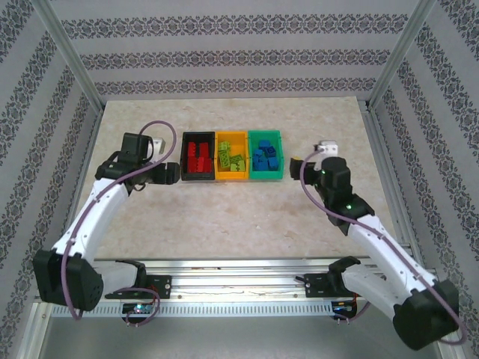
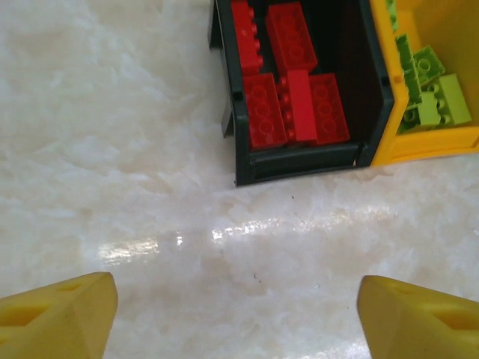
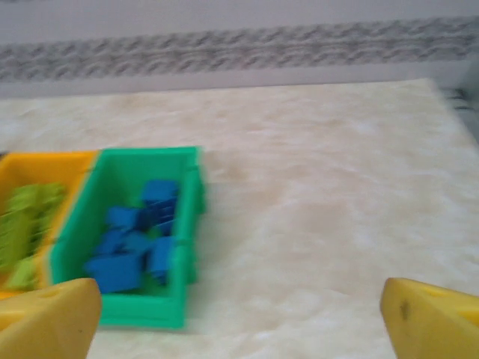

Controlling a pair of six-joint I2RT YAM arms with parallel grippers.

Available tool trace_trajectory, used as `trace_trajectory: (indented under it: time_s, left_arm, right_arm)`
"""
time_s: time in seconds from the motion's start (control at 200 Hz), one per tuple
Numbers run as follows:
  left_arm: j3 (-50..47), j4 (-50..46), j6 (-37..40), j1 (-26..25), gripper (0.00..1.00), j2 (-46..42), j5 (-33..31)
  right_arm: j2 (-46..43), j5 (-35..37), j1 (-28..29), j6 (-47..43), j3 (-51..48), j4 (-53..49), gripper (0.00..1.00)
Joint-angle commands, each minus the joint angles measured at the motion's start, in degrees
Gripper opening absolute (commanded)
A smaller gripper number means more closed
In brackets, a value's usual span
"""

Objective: Sort the legos into containers by color
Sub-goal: Reset both arms

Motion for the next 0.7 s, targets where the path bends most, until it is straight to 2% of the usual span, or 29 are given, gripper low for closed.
trace_trajectory:
  time_s: [0.0, 0.06, 0.175, 0.325, 0.45, 0.57, 0.61, 0.694]
  left_arm:
    - [-2.02, 4.39, 0.45, -0.73, 0.93, -3.54, -3.63]
    - [-3.29, 5.92, 0.18, -0.73, 1.0, -5.12, -5.45]
    - [-5.23, 8.2, -2.8, -0.73, 1.0, -7.32, -9.84]
    - [-8.04, 13.74, -5.55, -0.73, 1.0, -9.4, -9.95]
    - [-12.03, 18.95, -6.22, -0.66, 1.0, -10.94, -14.6]
    - [-22.45, 32.61, -5.27, -0.64, 1.0, -13.3, -16.68]
    - [-27.87, 39.84, -5.75, -0.64, 1.0, -13.56, -17.72]
    - [-39.51, 60.54, -2.47, -0.64, 1.0, -13.13, -20.61]
  right_arm:
    - [-2.37, 8.04, -4.56, -1.17, -7.95, 11.77, 0.98]
    - [-2.26, 9.03, -7.64, -2.77, -12.94, 20.13, 0.98]
    - [0.23, 12.48, -12.04, -2.23, -20.48, 33.41, 0.98]
    - [5.92, 9.65, -15.38, -3.8, -19.91, 35.3, 0.98]
    - [12.92, 9.1, -15.69, -5.65, -19.34, 40.3, 0.98]
    - [20.7, 7.4, -15.95, -6.61, -19.8, 49.12, 0.98]
    - [21.94, 6.83, -15.87, -7.01, -19.68, 51.03, 0.98]
    - [20.97, 1.6, -15.94, -8.32, -19.06, 48.45, 0.98]
